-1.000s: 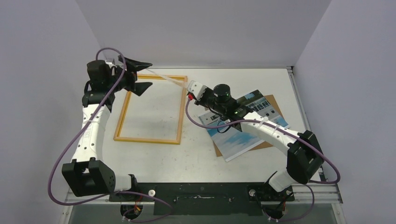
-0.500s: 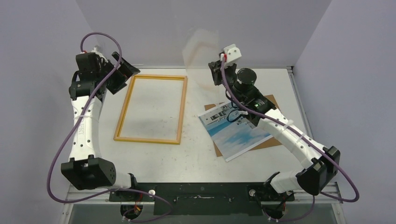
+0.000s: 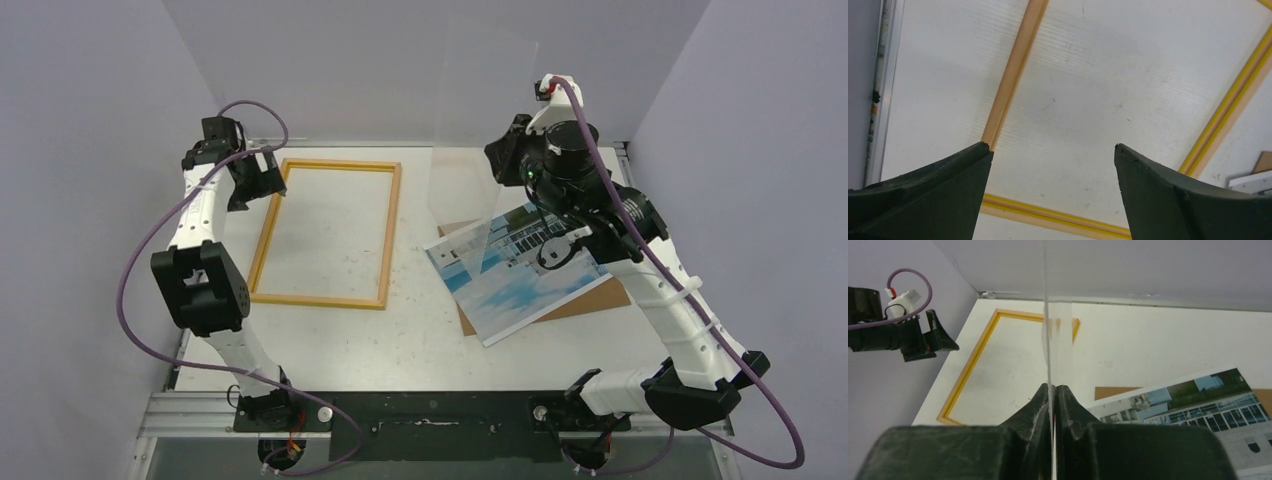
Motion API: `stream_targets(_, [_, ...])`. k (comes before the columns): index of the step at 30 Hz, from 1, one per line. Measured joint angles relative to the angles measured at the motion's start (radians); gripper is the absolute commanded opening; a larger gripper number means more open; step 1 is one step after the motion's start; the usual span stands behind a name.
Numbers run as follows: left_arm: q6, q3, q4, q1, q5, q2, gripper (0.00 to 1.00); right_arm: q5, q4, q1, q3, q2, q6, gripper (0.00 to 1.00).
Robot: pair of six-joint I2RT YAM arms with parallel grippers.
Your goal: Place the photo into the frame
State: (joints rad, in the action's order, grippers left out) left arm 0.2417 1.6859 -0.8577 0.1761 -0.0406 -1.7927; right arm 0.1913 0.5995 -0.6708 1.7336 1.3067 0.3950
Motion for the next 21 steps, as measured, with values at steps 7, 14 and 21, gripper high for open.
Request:
stream_targets(7, [-0.068, 0.131, -0.006, 0.034, 0.056, -0.222, 0.82, -0.088, 0.327, 0.003, 0.130, 0.042, 0.105, 0.00])
stream_targets(14, [-0.074, 0.190, 0.013, 0.086, -0.018, -0.407, 0.68, -0.195, 0.470, 0.010, 0.179, 0.098, 0.151, 0.00])
stream_targets(21, [-0.097, 0.216, 0.048, 0.100, -0.092, -0.503, 0.47, -0.243, 0.475, 0.018, 0.181, 0.098, 0.165, 0.00])
